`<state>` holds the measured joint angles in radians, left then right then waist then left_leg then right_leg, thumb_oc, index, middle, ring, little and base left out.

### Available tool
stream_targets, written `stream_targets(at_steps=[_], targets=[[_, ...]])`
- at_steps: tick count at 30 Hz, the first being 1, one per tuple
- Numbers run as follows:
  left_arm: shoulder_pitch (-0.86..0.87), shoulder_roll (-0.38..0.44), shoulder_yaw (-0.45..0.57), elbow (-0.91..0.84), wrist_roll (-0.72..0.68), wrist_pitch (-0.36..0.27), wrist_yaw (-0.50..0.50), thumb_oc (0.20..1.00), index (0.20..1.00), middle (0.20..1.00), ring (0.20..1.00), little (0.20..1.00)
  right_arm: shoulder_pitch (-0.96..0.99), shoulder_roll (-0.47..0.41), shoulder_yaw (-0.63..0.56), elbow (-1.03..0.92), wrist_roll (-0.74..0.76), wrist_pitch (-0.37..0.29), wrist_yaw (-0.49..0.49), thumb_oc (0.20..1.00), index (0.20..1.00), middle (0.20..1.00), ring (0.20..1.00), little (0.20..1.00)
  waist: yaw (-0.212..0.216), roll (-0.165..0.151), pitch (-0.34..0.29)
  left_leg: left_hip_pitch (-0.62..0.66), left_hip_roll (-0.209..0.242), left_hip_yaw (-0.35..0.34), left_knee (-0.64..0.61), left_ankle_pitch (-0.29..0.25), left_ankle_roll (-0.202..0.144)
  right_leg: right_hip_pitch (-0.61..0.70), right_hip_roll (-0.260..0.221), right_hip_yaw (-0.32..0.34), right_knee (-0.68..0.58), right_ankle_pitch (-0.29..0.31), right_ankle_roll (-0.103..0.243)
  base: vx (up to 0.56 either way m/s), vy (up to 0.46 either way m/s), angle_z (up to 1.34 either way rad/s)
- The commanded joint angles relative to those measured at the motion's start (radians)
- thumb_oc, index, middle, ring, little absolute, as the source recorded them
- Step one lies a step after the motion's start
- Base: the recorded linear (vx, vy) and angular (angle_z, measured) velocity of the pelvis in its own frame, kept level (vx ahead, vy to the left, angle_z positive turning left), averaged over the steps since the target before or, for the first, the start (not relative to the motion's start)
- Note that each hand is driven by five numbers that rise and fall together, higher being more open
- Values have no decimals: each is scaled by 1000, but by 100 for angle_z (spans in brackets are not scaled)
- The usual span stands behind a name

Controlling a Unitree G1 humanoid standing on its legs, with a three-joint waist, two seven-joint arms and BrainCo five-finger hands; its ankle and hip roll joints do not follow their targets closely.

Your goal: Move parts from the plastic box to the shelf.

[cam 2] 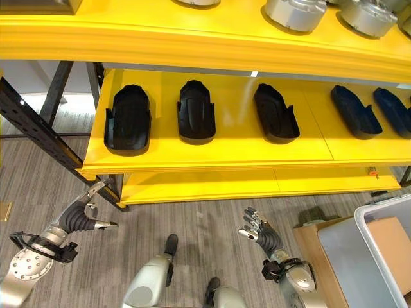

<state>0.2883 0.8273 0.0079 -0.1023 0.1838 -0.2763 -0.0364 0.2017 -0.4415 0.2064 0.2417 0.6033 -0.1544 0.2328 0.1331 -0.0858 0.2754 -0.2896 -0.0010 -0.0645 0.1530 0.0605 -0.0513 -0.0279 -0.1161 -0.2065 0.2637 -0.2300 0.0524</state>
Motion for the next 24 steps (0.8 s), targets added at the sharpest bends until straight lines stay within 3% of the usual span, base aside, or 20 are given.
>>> stream_targets(at_steps=[1, 12, 24], targets=[[-48, -16, -13, -42, 145, -72, 40, 1000, 1000, 1000, 1000, 1000, -30, -22, -17, -51, -18, -26, 11, 1000, 1000, 1000, 1000, 1000, -17, 3, -7, -7, 72, -44, 58, -7, -34, 9, -21, 1, -5, 48, 41, 0, 0, 0], [-145, -17, -41, 35, 267, -42, 114, 1000, 1000, 1000, 1000, 1000, -36, -20, -9, -70, -5, -16, 5, 1000, 1000, 1000, 1000, 1000, -31, -7, -8, -11, 73, -25, 51, -16, -29, -3, -25, 23, -19, 57, 42, 12, 23, -5], [-189, -30, -68, 124, 298, -13, 141, 1000, 1000, 1000, 1000, 1000, -35, -20, -13, -70, -2, -11, -5, 1000, 1000, 1000, 1000, 1000, -49, -9, 2, -21, 75, -7, 61, -21, -26, -14, -24, 45, -23, 62, 40, 2, 11, -6]])
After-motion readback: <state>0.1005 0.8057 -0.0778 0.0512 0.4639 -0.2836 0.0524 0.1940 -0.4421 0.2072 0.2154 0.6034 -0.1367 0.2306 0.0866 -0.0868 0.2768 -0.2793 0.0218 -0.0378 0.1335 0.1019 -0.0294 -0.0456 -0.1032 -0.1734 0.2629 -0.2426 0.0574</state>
